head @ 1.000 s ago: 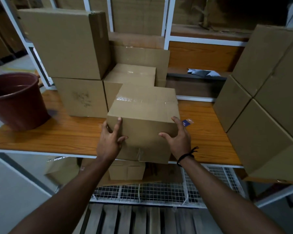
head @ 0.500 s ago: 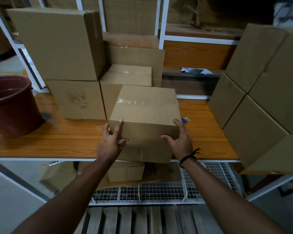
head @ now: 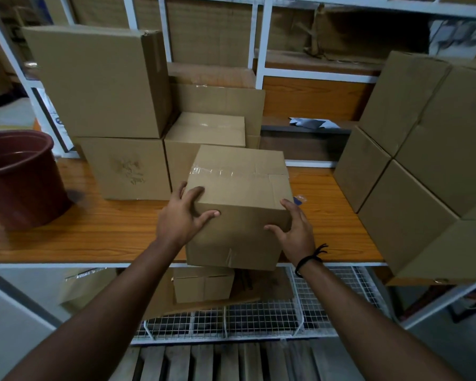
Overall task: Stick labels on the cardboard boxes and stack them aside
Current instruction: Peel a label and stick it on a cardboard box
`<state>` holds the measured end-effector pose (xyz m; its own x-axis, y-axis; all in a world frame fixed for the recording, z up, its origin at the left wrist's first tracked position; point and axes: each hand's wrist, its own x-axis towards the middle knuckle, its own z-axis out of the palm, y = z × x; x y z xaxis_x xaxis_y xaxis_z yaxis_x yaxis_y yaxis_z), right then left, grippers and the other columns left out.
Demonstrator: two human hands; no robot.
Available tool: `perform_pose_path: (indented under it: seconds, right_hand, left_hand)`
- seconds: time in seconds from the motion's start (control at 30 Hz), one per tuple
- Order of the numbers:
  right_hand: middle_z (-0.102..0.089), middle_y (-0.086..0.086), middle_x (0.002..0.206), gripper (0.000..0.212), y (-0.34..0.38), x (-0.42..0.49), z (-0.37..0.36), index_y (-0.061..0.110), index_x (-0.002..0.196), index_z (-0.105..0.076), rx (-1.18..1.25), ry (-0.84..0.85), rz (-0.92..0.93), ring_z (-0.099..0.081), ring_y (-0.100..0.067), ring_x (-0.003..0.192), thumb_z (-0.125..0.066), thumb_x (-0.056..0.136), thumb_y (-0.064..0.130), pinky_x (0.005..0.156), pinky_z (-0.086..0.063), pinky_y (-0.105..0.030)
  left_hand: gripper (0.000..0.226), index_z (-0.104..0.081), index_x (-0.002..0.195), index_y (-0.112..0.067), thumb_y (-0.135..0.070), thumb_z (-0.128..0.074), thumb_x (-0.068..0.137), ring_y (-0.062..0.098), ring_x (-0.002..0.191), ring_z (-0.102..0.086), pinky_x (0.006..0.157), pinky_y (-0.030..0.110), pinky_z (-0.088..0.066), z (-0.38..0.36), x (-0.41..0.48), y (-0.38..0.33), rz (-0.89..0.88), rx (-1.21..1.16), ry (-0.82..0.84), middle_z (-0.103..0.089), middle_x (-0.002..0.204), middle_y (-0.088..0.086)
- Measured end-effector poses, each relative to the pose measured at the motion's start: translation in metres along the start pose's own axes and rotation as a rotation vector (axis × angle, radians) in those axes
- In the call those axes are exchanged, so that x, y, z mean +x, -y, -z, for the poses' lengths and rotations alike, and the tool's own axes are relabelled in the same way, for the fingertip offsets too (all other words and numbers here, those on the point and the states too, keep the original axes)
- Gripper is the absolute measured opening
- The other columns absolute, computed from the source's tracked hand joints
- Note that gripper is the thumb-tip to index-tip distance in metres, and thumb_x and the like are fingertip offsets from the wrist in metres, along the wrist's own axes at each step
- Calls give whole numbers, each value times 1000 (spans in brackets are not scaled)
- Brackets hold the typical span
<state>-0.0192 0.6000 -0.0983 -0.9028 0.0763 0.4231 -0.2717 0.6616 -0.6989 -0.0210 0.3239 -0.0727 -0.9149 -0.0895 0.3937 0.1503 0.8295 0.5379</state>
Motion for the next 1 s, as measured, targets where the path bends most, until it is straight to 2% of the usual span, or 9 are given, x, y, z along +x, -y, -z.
perform_pose_path:
  seconds: [0.1,0.23,0.37,0.5,0.63,0.7,0.8,0.9,1.0]
  right_hand:
    - [-53,-10,137,68,1,-7,-3,19,134,-52,13,-17,2,-47,-27,128,-82,74,29,102,-46,-47]
    - [-53,-10,137,67,0,-15,-2,20,134,-54,11,-47,0,-47,-28,130,-81,74,29,101,-46,-50]
    - [-54,-9,137,66,1,-16,3,18,134,-53,9,-59,-1,-48,-26,128,-81,75,28,101,-46,-47]
    - [-53,-5,137,66,1,-17,5,21,134,-52,-21,-55,13,-48,-23,126,-80,76,31,99,-48,-43]
    - [-41,0,142,61,6,-13,13,30,131,-51,-85,-24,-21,-47,-16,120,-76,77,45,85,-50,-32]
    - [-34,2,143,59,10,-9,20,31,125,-55,-75,15,-20,-46,-12,117,-75,74,52,82,-49,-26]
    - [-31,3,142,49,15,-1,29,31,107,-58,-55,40,40,-47,-12,120,-74,69,57,88,-51,-27]
    - [-34,2,148,42,17,2,31,25,105,-58,-143,98,134,-35,-10,127,-77,75,46,94,-45,-29]
    - [-54,-1,137,39,16,-5,31,15,116,-60,-129,32,143,-41,-6,123,-75,82,28,104,-43,-37]
  left_hand:
    - [77,-56,136,-27,-67,-69,71,32,133,-45,100,51,-48,0,4,1,12,-57,5,-32,157,5]
    - [80,-59,133,-27,-72,-68,68,31,134,-44,102,54,-46,2,5,6,-22,-94,12,-36,156,6]
    - [73,-59,134,-25,-58,-73,72,31,135,-43,104,49,-45,3,7,1,-50,-101,16,-36,156,6]
    - [72,-58,135,-25,-57,-74,73,30,136,-42,104,49,-46,3,7,2,-54,-125,31,-35,156,6]
    - [68,-58,134,-27,-56,-75,74,27,135,-43,103,49,-47,5,10,9,-38,-180,37,-39,154,3]
    - [66,-58,134,-27,-53,-75,76,25,136,-41,103,48,-47,7,12,13,-31,-212,55,-38,154,1]
    - [62,-59,133,-26,-48,-74,77,26,137,-40,105,50,-45,11,14,17,-44,-243,81,-38,154,3]
    - [61,-61,132,-23,-47,-75,77,27,137,-41,106,50,-44,13,15,17,-47,-264,73,-40,154,4]
    - [63,-62,131,-22,-50,-72,76,27,138,-41,107,48,-44,11,13,7,-53,-300,69,-40,154,4]
